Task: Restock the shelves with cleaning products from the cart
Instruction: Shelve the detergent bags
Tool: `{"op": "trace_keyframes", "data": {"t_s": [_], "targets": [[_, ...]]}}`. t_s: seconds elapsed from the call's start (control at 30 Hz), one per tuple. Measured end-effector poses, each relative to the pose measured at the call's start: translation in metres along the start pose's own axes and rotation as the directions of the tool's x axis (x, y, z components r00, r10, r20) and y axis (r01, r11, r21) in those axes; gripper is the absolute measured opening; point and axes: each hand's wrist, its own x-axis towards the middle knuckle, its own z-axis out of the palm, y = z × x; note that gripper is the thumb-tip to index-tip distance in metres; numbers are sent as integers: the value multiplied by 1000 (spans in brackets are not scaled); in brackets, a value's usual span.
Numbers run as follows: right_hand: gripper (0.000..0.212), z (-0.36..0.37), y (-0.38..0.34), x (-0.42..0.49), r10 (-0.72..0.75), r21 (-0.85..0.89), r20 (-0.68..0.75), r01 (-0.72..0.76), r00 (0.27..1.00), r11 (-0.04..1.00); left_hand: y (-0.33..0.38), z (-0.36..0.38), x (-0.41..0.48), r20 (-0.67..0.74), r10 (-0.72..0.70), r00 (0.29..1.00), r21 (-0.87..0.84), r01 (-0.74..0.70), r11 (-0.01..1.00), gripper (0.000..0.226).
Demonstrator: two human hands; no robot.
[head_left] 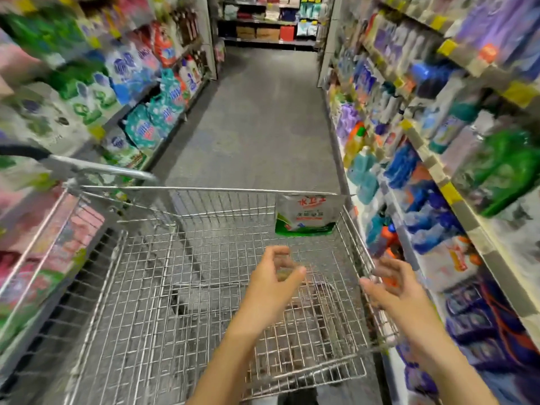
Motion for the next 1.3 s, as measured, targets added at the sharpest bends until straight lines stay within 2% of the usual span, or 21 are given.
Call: {"op": "trace_keyframes", "data": {"t_s": [0.07, 0.2, 0.33, 0.4, 0.53, 0.6, 0.7, 0.77, 0.8, 0.9, 0.97, 1.03, 1.1, 1.13, 1.2, 1.3], "targets": [[50, -2, 7, 36, -8, 7, 2, 8, 1000, 1000, -3, 0, 29, -41, -29, 999, 6, 30, 1000, 38], [61, 3, 11, 116, 10, -43, -3, -10, 1000, 999, -3, 8, 95, -126, -47, 991, 0, 48, 999, 58], [70, 15, 12, 182, -4, -114, 40, 9, 999, 993, -6, 16, 167, -232, -63, 971, 123, 93, 988, 71], [71, 20, 17, 209, -10, -139, 100, 24, 995, 990, -13, 19, 198, -262, -52, 964, 175, 100, 979, 66], [64, 31, 33, 250, 3, -205, 191, 37, 982, 978, -35, 21, 235, -287, -8, 958, 201, 69, 977, 40], [53, 34, 42, 262, -17, -226, 160, 53, 987, 973, -44, 21, 243, -342, 41, 939, 193, 27, 981, 27], [24, 36, 51, 274, -84, -359, 41, 93, 996, 929, -49, 23, 249, -399, 156, 904, 267, -48, 963, 19], [15, 35, 53, 277, -136, -406, 46, 143, 990, 903, -49, 25, 250, -403, 118, 908, 214, -32, 976, 16], [12, 35, 52, 276, -166, -414, 74, 182, 983, 892, -49, 26, 249, -415, 68, 907, 131, -14, 991, 16], [8, 34, 43, 263, -186, -342, 147, 227, 971, 912, -44, 27, 244, -454, -18, 891, -78, -20, 997, 20], [10, 33, 35, 249, -169, -235, 173, 208, 970, 950, -38, 23, 237, -463, 0, 887, -96, -50, 994, 21], [12, 32, 25, 229, -154, -49, 202, 167, 967, 985, -30, 19, 228, -471, 4, 882, -130, -74, 989, 24], [10, 31, 18, 205, -133, 117, 236, 107, 963, 987, -18, 15, 217, -458, -14, 889, -190, -82, 978, 25], [16, 31, 17, 193, -125, 138, 241, 93, 962, 986, -11, 14, 210, -443, -25, 896, -216, -80, 973, 25], [19, 31, 15, 168, -127, 132, 212, 101, 969, 986, 4, 11, 194, -396, -24, 918, -261, -88, 961, 25], [10, 32, 4, 129, -160, 142, 62, 150, 985, 978, 21, 6, 166, -326, 20, 945, -256, -108, 960, 24]]}}
